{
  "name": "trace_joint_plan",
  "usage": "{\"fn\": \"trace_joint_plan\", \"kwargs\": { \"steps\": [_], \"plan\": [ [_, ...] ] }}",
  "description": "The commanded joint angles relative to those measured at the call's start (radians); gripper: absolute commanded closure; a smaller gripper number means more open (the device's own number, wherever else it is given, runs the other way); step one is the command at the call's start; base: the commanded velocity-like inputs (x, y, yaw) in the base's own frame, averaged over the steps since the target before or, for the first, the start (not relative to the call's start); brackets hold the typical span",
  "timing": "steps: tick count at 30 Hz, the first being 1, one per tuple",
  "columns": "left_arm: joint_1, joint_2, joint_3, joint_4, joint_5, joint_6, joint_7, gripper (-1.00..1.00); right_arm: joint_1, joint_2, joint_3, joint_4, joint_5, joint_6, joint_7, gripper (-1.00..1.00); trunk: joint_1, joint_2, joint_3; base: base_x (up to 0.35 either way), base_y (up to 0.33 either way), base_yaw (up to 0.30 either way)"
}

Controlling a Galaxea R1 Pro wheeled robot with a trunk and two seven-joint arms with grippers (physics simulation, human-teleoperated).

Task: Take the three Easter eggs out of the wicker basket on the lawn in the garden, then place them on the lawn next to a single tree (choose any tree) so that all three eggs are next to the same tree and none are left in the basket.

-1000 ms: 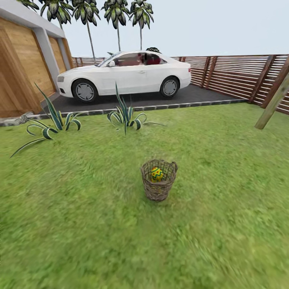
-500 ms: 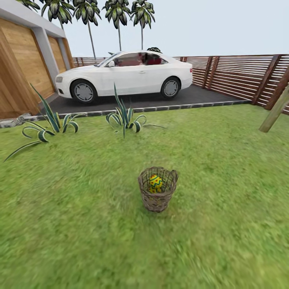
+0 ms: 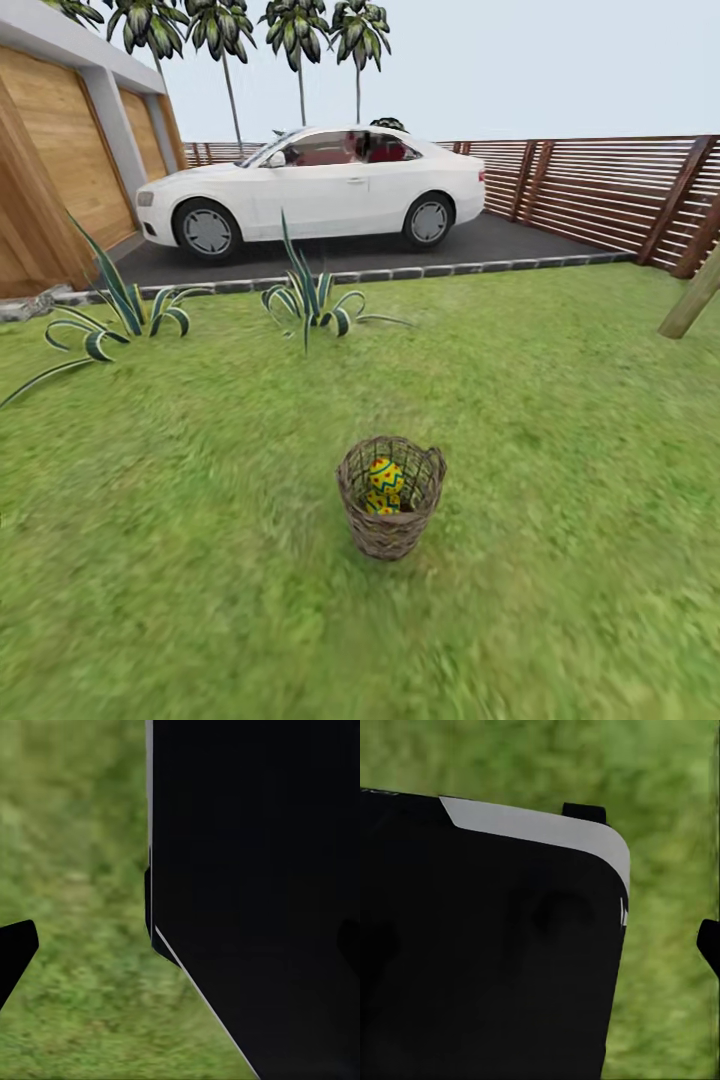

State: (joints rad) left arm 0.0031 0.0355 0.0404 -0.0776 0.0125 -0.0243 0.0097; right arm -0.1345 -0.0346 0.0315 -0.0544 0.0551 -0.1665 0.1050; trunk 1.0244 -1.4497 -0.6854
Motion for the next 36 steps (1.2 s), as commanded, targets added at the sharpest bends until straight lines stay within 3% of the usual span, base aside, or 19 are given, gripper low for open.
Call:
{"fn": "trace_joint_plan", "kwargs": {
  "steps": [1,14,25,28,29,30,36],
  "plan": [
    [0.001,0.000,0.003,-0.001,0.001,-0.002,0.001,-1.00,0.000,-0.001,0.002,0.001,0.005,-0.003,0.001,-1.00,0.001,0.000,-0.001,0.331,-0.085,0.214],
    [0.000,-0.002,0.001,-0.002,0.000,-0.001,0.001,-1.00,0.000,-0.005,0.002,0.001,0.003,-0.004,0.001,-1.00,0.001,0.000,-0.001,0.331,-0.086,0.194],
    [0.000,-0.002,-0.001,-0.001,-0.005,-0.002,0.000,-1.00,-0.001,-0.001,-0.007,0.001,-0.004,0.000,0.001,-1.00,0.001,0.000,0.003,0.331,-0.086,-0.209],
    [0.000,-0.004,-0.004,-0.001,-0.007,-0.002,-0.002,-1.00,-0.001,-0.003,-0.026,0.001,-0.006,0.001,0.001,-1.00,0.001,0.000,0.005,0.331,-0.085,-0.283],
    [0.000,-0.005,-0.005,-0.001,-0.008,-0.002,-0.006,-1.00,0.000,-0.004,-0.068,0.001,-0.013,0.003,0.002,-1.00,0.001,0.000,0.006,0.331,-0.086,-0.281],
    [0.000,-0.007,-0.005,0.000,-0.009,-0.002,-0.007,-1.00,0.000,-0.002,-0.087,0.001,-0.014,0.005,0.002,-1.00,0.001,0.000,0.007,0.331,-0.086,-0.279],
    [0.001,-0.008,-0.006,-0.001,-0.009,-0.002,-0.008,-1.00,0.000,0.004,-0.104,0.005,-0.008,0.008,0.000,-1.00,0.001,0.000,0.009,0.331,-0.086,-0.137]
  ]
}}
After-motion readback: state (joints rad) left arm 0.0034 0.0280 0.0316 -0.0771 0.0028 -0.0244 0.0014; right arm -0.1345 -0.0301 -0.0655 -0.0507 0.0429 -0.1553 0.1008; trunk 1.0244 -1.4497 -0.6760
